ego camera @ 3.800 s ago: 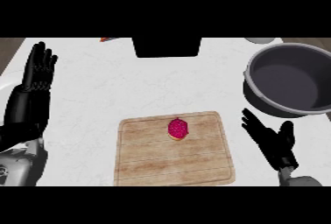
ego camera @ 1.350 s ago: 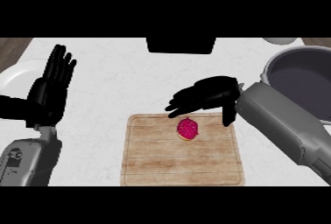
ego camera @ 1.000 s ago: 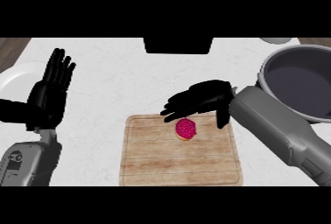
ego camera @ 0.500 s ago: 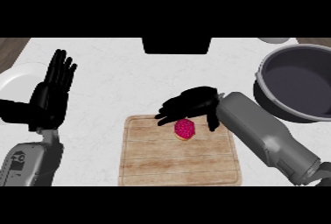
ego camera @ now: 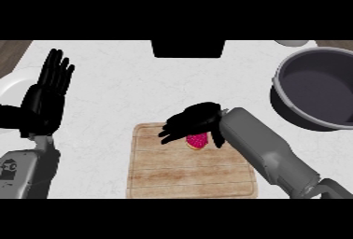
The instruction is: Pick the cupcake from the cutting board and place it in the pot
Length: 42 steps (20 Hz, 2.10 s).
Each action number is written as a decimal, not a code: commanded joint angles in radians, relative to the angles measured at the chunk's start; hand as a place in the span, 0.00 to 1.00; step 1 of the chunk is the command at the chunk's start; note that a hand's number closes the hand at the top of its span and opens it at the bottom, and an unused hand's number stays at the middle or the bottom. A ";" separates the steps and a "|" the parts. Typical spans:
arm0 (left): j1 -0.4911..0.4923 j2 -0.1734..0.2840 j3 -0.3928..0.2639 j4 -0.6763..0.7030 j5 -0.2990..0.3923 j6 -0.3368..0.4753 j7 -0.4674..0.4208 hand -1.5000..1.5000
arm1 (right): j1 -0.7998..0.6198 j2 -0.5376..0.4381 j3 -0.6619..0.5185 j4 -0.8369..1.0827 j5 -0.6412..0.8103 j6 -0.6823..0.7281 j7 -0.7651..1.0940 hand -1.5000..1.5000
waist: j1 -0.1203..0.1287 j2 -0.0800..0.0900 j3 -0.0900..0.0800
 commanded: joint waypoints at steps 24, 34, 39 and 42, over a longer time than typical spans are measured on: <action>0.034 -0.017 0.008 -0.040 -0.023 0.010 0.009 0.50 | 0.051 -0.029 -0.330 -0.001 -0.011 -0.161 0.358 1.00 | -0.024 0.007 0.001; 0.038 -0.017 0.005 -0.044 -0.029 0.013 0.005 0.50 | -0.085 -0.158 -0.615 0.161 -0.070 -0.422 1.041 1.00 | -0.030 0.004 -0.011; 0.026 -0.017 -0.008 -0.042 -0.035 0.005 0.007 0.50 | -0.188 -0.212 -0.662 0.226 -0.004 -0.635 1.413 1.00 | 0.006 0.010 -0.012; 0.011 -0.022 -0.016 -0.041 -0.024 -0.004 0.023 0.50 | -0.260 -0.260 -0.646 0.271 0.082 -0.756 1.635 1.00 | 0.018 0.007 -0.012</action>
